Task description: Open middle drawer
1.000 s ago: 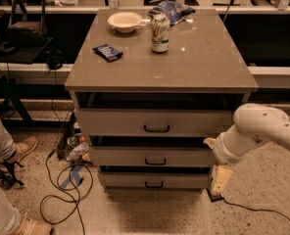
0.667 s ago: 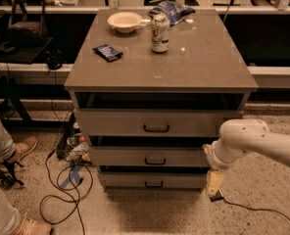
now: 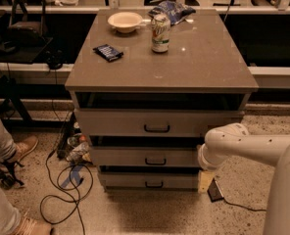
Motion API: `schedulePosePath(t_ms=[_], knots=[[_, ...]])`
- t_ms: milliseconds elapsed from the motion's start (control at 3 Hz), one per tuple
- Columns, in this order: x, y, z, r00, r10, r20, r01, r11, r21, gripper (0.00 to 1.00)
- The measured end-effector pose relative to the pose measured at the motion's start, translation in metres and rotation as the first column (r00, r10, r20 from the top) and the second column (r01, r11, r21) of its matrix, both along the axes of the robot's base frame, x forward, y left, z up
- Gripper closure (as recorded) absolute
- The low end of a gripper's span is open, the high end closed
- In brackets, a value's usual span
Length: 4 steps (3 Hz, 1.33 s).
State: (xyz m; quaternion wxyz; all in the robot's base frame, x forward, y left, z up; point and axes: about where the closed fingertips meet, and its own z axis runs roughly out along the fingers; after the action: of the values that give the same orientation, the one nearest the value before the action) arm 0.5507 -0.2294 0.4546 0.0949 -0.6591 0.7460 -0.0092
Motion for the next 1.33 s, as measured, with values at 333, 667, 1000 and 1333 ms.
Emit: schedulePosePath(t_ms=[333, 667, 1000, 1333], knots=[[0.016, 0.003, -0.008, 0.9994, -0.008, 0.034, 0.009, 1.000, -0.011, 0.00], [0.031, 0.009, -0.020, 0.9990, -0.009, 0.043, 0.009, 1.000, -0.005, 0.00], [0.043, 0.016, -0.035, 0.9996, 0.001, 0.027, -0.001, 1.000, 0.016, 0.00], [0.050, 0.024, -0.050, 0.9998, 0.019, -0.001, -0.019, 0.999, 0.041, 0.14]])
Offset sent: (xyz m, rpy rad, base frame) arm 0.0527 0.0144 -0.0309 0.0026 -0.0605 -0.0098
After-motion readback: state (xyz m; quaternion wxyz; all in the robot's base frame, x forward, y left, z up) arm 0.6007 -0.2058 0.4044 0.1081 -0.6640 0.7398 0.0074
